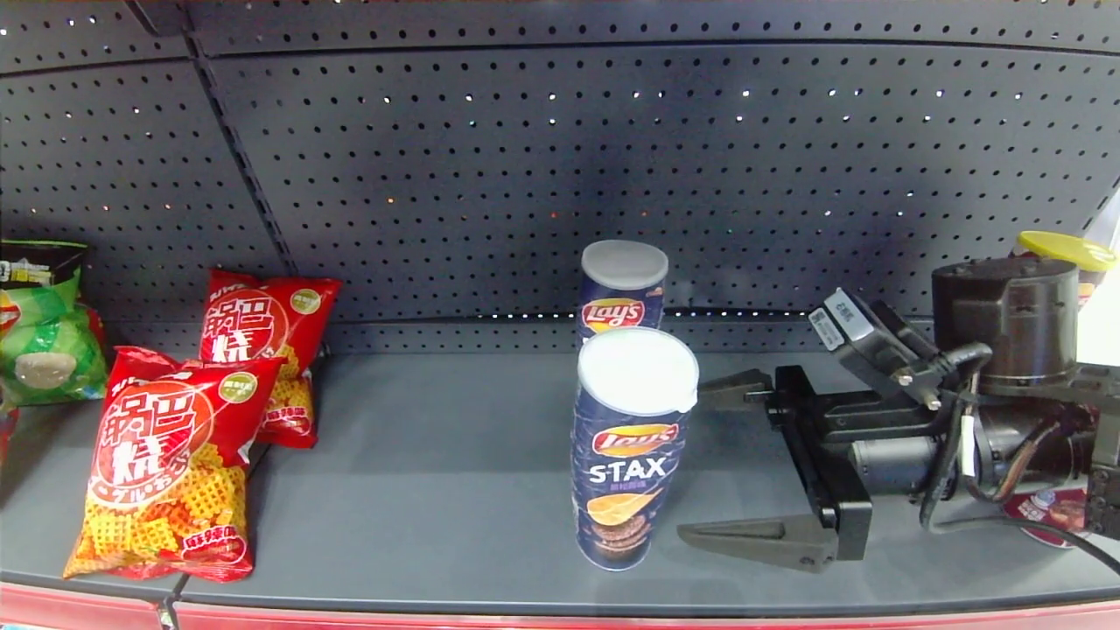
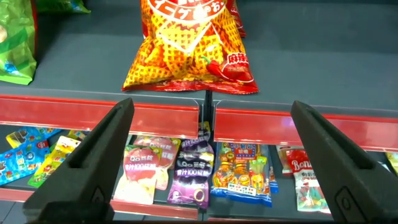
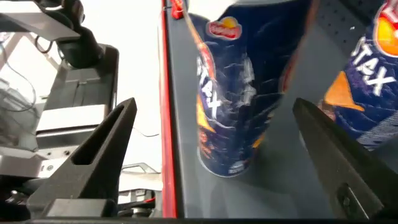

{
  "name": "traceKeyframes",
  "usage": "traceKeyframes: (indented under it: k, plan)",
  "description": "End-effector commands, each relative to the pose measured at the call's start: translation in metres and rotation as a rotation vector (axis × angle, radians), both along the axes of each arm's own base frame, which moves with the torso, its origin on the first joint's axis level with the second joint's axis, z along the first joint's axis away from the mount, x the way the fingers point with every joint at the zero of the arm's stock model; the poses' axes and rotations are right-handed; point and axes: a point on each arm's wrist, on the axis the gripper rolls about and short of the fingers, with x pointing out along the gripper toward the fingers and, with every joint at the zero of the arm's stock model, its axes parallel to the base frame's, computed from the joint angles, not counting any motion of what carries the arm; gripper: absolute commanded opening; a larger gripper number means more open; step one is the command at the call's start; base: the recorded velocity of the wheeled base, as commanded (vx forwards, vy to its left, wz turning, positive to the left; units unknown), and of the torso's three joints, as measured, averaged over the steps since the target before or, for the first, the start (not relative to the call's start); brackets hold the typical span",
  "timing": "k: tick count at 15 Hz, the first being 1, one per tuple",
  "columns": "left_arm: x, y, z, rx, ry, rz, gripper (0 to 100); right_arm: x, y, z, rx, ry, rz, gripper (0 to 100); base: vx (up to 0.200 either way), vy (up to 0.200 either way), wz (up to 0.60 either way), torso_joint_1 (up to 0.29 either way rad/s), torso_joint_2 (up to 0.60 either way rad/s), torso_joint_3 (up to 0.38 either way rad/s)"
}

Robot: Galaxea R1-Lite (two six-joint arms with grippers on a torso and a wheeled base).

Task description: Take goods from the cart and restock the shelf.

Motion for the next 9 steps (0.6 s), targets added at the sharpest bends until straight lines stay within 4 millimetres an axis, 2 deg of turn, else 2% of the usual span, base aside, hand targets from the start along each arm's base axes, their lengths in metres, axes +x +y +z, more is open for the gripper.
traceKeyframes:
  k: [1,9]
  plan:
    - [0.0,0.0,0.0,0.0,0.002,0.001,100,-0.002,0.001,-0.001,-0.002,0.004,0.009,100,0.0,0.0,0.0,0.0,0.0,0.0]
    - [0.0,0.0,0.0,0.0,0.002,0.001,100,-0.014,-0.001,-0.006,-0.011,0.016,0.024,100,0.0,0.0,0.0,0.0,0.0,0.0]
